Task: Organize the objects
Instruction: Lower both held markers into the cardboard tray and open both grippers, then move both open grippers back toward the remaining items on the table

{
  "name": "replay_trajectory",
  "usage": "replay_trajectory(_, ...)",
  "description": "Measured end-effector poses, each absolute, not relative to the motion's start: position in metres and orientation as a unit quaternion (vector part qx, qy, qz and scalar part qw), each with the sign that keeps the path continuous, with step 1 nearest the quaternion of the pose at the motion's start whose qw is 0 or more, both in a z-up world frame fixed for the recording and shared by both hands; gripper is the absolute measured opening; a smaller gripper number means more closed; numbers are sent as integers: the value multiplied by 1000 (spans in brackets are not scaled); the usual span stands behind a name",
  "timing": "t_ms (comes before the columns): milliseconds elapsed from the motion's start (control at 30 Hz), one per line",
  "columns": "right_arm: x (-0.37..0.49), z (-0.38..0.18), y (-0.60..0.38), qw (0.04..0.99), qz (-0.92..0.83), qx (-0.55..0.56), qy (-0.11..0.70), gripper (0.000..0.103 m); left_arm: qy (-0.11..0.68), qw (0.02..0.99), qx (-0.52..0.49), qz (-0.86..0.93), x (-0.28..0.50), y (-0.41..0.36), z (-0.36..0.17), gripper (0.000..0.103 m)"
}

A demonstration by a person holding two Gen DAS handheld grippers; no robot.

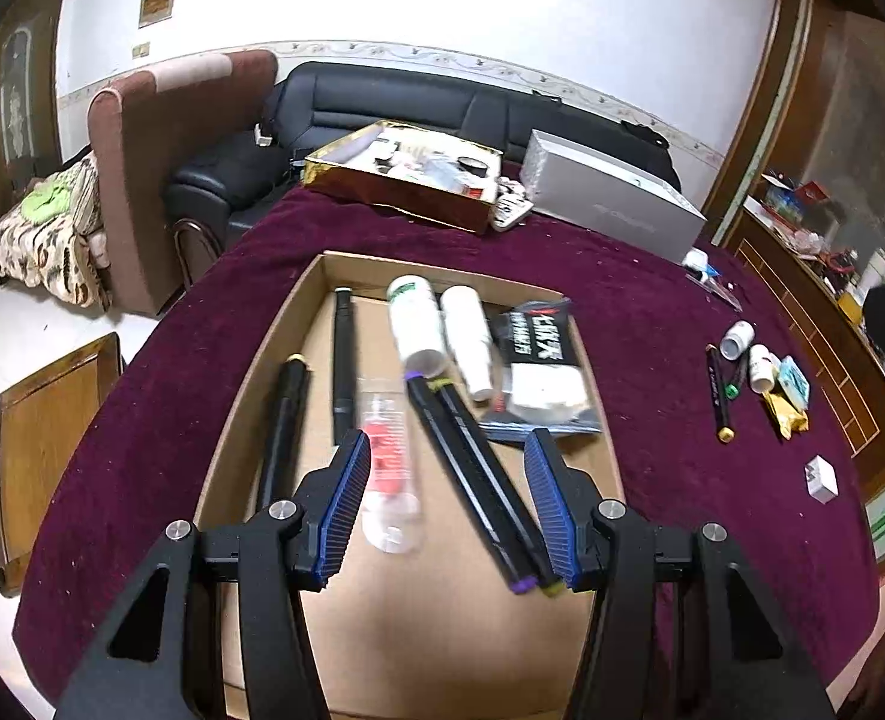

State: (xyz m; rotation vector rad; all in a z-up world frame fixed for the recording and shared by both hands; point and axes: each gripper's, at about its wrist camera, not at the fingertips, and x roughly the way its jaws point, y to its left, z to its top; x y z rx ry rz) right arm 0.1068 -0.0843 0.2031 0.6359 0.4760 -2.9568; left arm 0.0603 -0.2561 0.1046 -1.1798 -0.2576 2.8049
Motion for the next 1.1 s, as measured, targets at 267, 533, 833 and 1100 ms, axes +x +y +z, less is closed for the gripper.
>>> replay_trajectory(267,110,209,-43,2,-970,209,124,79,-58,60,-388,918,69,-222,112,47)
replay_trajectory(533,116,208,-12,-16,-972,210,100,79,-27,73,-391,917,71,-188,118,47)
replay_trajectory(833,117,205,16,-30,-974,210,84,80,4,87,-395,914,70,-151,119,47)
replay_trajectory(1100,116,201,40,-39,-974,214,69,80,31,102,-403,909,68,-121,116,47)
